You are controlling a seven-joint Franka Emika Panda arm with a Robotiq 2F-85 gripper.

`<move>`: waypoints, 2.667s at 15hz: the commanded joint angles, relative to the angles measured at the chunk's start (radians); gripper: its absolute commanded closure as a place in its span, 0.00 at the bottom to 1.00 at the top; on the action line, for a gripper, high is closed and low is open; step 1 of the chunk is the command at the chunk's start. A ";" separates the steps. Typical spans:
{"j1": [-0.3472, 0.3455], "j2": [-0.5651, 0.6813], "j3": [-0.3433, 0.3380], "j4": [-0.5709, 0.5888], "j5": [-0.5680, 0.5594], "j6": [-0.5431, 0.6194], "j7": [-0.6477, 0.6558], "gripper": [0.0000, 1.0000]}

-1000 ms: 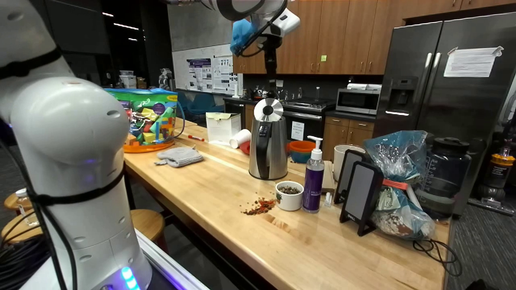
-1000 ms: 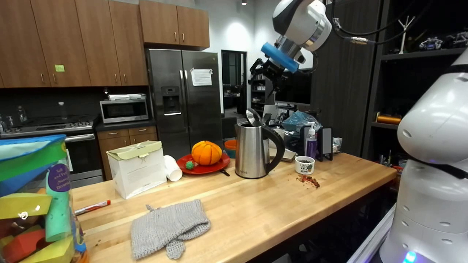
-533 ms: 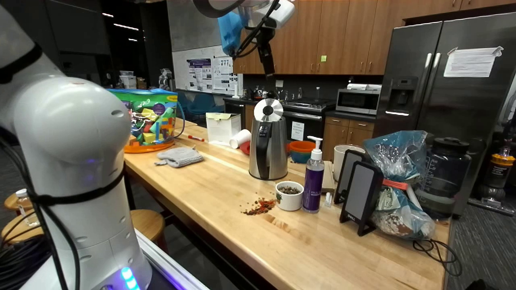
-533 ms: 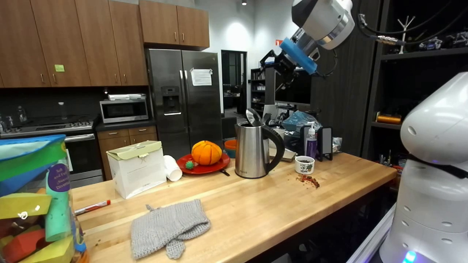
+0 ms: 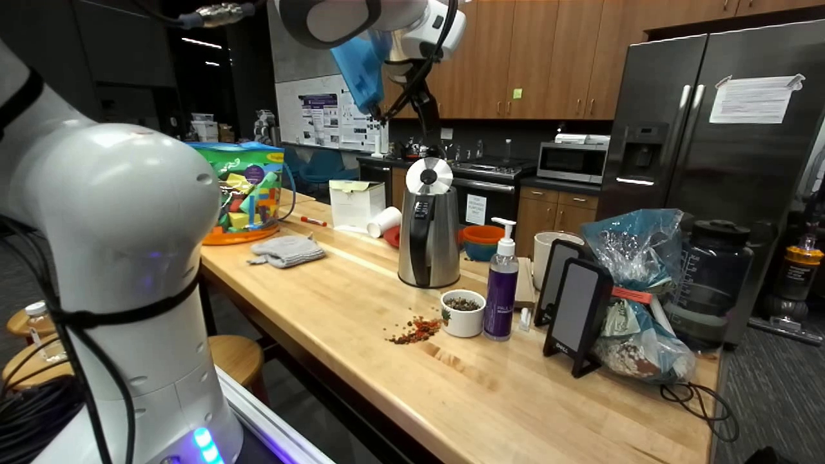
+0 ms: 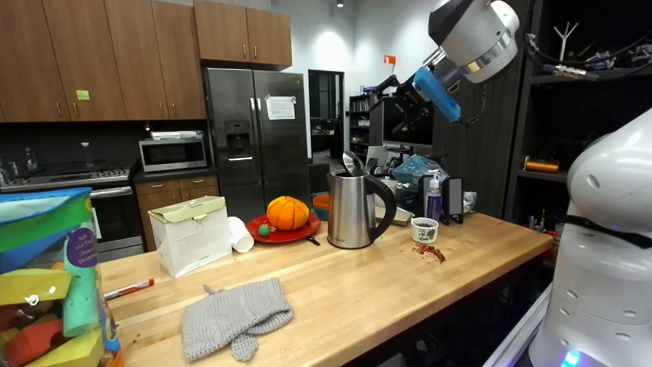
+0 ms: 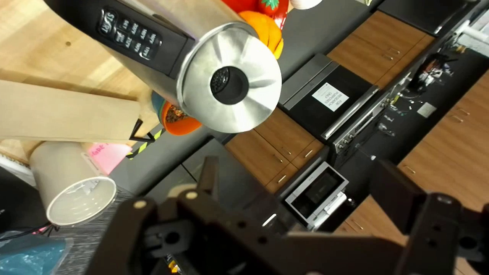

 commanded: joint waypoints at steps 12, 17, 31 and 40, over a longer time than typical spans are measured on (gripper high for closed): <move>0.074 -0.005 -0.007 -0.033 -0.002 0.222 -0.227 0.00; 0.068 -0.008 0.000 -0.030 -0.096 0.221 -0.419 0.00; 0.225 0.152 -0.032 -0.035 -0.175 0.379 -0.858 0.00; 0.287 0.267 -0.130 -0.029 -0.186 0.477 -0.890 0.00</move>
